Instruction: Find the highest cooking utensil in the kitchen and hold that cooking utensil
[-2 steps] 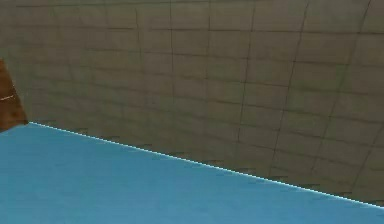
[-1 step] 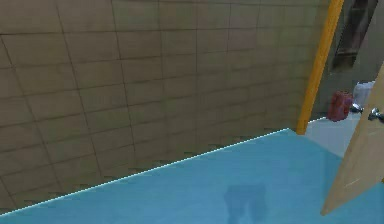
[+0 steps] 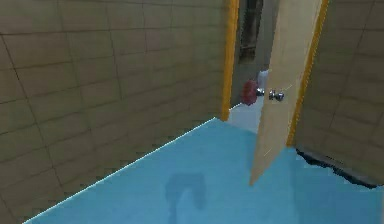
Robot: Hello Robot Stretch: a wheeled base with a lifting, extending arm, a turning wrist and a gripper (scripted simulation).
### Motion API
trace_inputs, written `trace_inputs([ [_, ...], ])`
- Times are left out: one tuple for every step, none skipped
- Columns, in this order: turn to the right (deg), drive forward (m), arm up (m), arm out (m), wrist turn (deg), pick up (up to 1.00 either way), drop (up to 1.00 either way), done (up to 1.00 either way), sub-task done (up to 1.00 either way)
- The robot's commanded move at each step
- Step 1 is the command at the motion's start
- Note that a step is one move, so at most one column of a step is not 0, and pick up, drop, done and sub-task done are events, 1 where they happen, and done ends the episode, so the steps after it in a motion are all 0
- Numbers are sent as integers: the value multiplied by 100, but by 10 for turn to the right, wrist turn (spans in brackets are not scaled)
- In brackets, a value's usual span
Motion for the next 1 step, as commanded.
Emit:
trace_inputs([
  [0,100,0,0,0,0,0,0,0],
])
